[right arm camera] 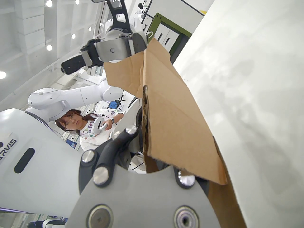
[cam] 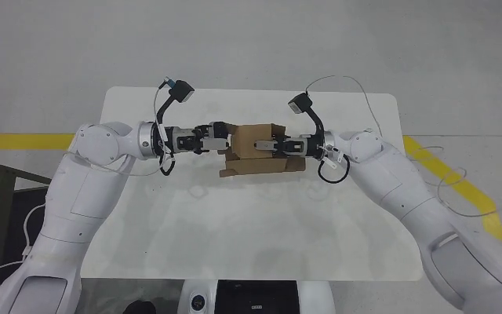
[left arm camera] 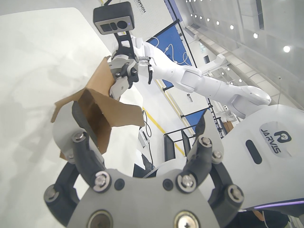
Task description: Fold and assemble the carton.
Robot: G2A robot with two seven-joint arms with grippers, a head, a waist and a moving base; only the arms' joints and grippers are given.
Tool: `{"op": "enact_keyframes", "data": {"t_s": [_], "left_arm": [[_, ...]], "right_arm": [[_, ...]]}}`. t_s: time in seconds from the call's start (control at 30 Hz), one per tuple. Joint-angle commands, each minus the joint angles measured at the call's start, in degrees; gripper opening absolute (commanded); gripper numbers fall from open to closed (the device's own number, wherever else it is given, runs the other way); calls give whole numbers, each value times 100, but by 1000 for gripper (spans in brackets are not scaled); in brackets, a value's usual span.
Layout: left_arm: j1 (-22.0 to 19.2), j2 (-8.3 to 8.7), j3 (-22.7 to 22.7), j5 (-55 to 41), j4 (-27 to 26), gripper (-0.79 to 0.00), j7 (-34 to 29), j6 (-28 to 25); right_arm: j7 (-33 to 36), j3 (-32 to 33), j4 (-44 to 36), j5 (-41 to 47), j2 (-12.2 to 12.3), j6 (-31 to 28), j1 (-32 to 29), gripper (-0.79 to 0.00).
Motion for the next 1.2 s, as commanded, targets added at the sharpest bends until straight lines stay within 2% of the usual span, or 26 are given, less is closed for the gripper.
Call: {"op": "enact_keyframes", "data": {"t_s": [0.0,0.47,0.97,1.17], "left_arm": [[-2,-1,15,51,51,0,34,-3],[-108,-28,136,-76,167,0,31,-14],[-94,-39,231,-382,32,0,-223,5],[-125,-45,268,-242,159,0,-176,-13]], "right_arm": [[26,13,-49,-3,18,26,-26,-785],[262,-154,-553,8,0,261,-135,-785],[270,-334,-526,67,-119,269,-66,-785],[234,-313,-477,113,-123,233,-54,-785]]}}
